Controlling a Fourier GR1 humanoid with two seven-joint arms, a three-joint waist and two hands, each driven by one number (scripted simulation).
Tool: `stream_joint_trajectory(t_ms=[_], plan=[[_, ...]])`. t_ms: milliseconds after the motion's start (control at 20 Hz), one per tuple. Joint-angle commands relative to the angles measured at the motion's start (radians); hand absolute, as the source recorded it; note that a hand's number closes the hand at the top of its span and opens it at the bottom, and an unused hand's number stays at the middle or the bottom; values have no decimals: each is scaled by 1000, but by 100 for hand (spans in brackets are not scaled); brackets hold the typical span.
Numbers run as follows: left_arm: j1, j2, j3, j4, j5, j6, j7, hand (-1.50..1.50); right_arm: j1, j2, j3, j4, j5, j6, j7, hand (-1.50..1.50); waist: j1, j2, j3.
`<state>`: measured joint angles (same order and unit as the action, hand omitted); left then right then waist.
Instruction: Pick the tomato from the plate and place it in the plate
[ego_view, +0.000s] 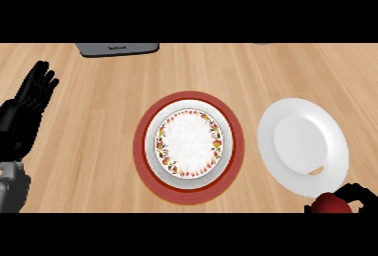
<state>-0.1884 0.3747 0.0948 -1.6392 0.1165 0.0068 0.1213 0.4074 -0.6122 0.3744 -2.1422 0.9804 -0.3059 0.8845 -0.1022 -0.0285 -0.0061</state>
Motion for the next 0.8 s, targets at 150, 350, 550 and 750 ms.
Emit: stream_joint_trajectory(t_ms=[150, 350, 550, 750], plan=[[7, -40, -58, -34, -36, 9, -9, 0, 81, 69, 153, -442, 200, 9, 80, 150, 60, 15, 2], [-37, -10, -23, 16, 2, -41, -16, 0, -15, 156, 282, -411, 313, 86, 132, 150, 86, 24, 2], [-119, -20, -42, 54, -8, -39, 23, 0, -194, 272, 376, -369, 367, 240, 207, 150, 96, 29, 2], [-78, -54, -57, 41, -23, -37, -27, 0, -431, 481, 378, -212, 366, 367, 271, 150, 113, 31, 3]])
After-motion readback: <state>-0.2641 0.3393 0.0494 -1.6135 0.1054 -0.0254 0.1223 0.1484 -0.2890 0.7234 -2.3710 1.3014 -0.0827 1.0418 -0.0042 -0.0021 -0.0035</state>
